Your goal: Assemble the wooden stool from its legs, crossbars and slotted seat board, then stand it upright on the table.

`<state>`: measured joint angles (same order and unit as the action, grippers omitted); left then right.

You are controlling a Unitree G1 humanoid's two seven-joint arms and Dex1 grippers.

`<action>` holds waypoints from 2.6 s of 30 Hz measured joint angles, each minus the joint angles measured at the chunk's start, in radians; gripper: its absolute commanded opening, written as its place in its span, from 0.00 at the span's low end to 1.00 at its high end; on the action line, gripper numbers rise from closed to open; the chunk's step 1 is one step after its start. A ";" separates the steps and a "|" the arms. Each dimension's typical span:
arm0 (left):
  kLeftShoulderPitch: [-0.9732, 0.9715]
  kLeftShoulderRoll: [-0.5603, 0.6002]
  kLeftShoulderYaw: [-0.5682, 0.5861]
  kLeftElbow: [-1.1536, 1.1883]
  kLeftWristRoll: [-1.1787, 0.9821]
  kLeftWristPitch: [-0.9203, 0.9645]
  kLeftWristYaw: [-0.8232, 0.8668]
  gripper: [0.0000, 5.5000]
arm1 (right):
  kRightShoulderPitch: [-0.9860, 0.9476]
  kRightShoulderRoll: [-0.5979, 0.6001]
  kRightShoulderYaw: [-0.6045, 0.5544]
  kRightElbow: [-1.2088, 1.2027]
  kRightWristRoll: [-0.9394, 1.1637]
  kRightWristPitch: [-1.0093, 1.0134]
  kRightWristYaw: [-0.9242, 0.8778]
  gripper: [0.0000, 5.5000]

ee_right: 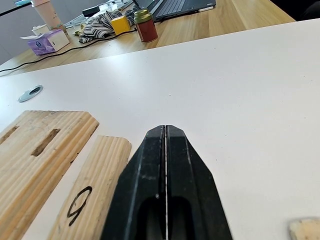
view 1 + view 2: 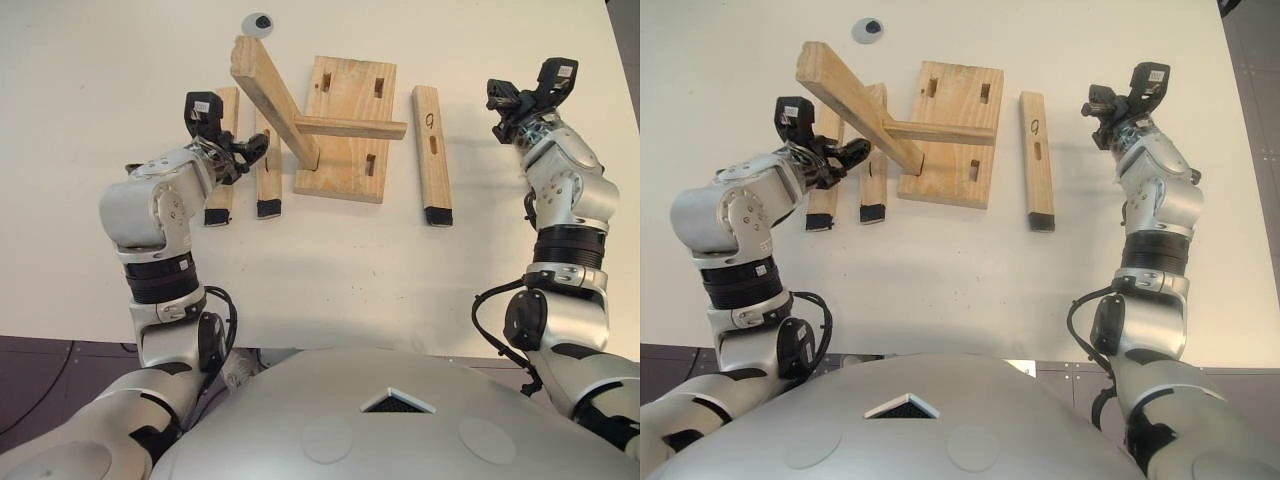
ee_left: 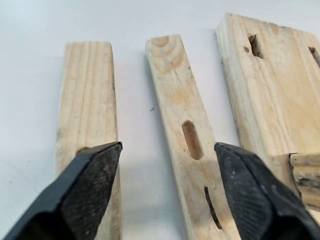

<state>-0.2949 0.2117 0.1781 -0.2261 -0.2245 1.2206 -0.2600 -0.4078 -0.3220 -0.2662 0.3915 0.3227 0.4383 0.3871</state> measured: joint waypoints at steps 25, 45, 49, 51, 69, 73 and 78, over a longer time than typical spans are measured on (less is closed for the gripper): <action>0.083 0.066 -0.107 -0.012 0.006 0.041 0.037 0.43 | 0.015 0.031 -0.005 -0.007 -0.001 -0.009 -0.029 0.00; -0.610 0.170 0.124 0.299 -0.297 -0.411 -0.315 0.36 | -0.505 -0.057 -0.107 0.282 0.174 0.038 0.195 0.13; -0.723 0.135 0.051 0.329 -0.383 -0.397 -0.423 0.36 | -0.667 -0.086 -0.153 0.141 0.446 0.323 0.398 0.26; -0.734 0.121 0.027 0.308 -0.455 -0.351 -0.475 0.36 | -0.695 -0.080 -0.159 0.090 0.530 0.414 0.427 0.32; -0.665 0.183 -0.043 0.152 -0.653 -0.182 -0.558 0.36 | -0.693 -0.089 -0.236 0.026 0.826 0.677 0.558 0.73; -0.614 0.186 -0.107 0.126 -0.620 -0.204 -0.566 0.36 | -0.693 -0.092 -0.246 0.036 0.849 0.707 0.560 0.63; -0.588 0.223 -0.141 0.115 -0.608 -0.242 -0.604 0.36 | -0.684 -0.131 -0.260 0.044 0.858 0.726 0.574 0.48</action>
<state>-0.8832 0.4344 0.0370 -0.1109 -0.8329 0.9786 -0.8642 -1.0917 -0.4533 -0.5262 0.4357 1.1806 1.1642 0.9612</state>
